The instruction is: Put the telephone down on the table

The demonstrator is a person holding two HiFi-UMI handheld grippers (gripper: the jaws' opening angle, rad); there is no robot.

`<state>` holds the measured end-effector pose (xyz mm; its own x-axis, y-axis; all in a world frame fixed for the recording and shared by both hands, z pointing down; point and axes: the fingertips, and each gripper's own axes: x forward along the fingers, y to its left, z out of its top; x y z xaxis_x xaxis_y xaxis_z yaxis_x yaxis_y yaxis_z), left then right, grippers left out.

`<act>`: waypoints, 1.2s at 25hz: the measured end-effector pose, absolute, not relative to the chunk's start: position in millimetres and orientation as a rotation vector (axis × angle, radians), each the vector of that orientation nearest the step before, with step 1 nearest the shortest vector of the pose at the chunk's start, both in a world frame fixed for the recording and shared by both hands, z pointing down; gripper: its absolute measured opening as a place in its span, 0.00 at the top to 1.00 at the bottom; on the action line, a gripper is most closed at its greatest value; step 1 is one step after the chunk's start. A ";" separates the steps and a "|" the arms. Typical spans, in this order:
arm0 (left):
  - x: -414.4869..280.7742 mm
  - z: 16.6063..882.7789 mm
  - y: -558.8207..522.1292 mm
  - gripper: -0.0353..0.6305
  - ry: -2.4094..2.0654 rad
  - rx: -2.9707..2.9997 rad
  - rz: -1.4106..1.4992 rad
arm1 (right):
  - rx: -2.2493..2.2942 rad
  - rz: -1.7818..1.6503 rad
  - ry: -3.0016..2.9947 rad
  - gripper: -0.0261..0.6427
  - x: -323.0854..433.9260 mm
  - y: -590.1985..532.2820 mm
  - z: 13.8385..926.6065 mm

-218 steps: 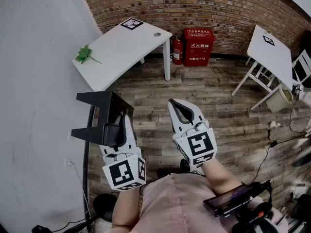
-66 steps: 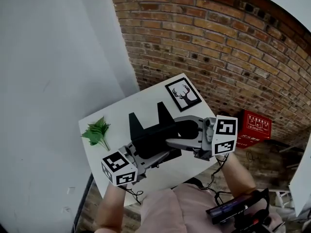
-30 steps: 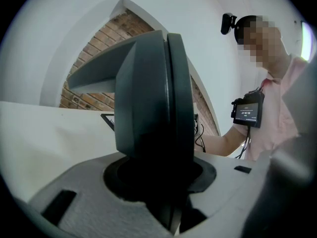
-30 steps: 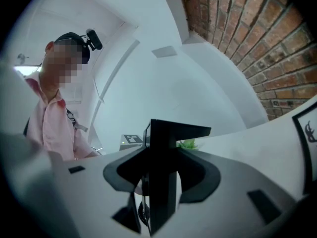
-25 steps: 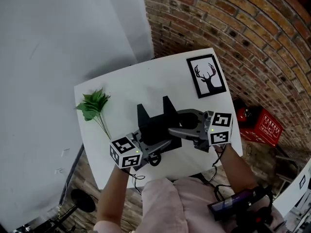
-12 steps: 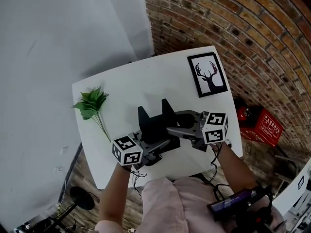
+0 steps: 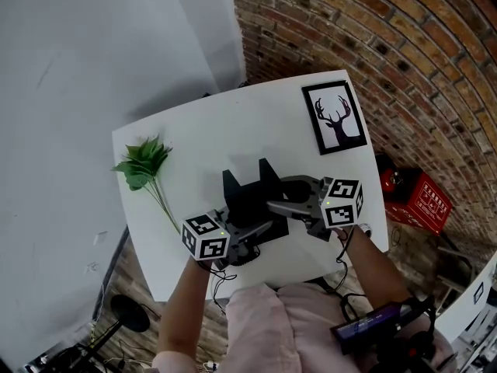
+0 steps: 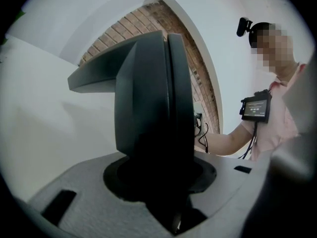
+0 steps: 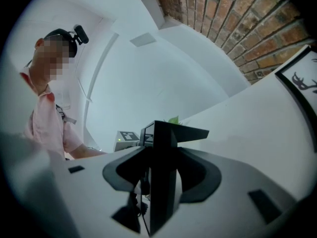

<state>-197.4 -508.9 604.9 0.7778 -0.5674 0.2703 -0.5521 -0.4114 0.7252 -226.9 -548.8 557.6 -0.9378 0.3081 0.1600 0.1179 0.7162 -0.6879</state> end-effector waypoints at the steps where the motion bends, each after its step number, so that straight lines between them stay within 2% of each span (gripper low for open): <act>1: -197.6 607.2 -508.9 0.70 -0.831 2.092 -0.020 | -0.333 1.035 -2.654 0.66 -227.0 -549.2 560.0; 30: -201.7 632.0 -522.4 0.70 -0.748 1.823 -0.047 | -0.306 1.274 -2.511 0.68 -234.5 -573.0 596.9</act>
<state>-201.7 -522.4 632.0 0.7992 -0.5096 0.3187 -0.4657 -0.1898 0.8643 -234.5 -573.0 596.9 -0.9298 0.3240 0.1746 0.0505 0.5823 -0.8114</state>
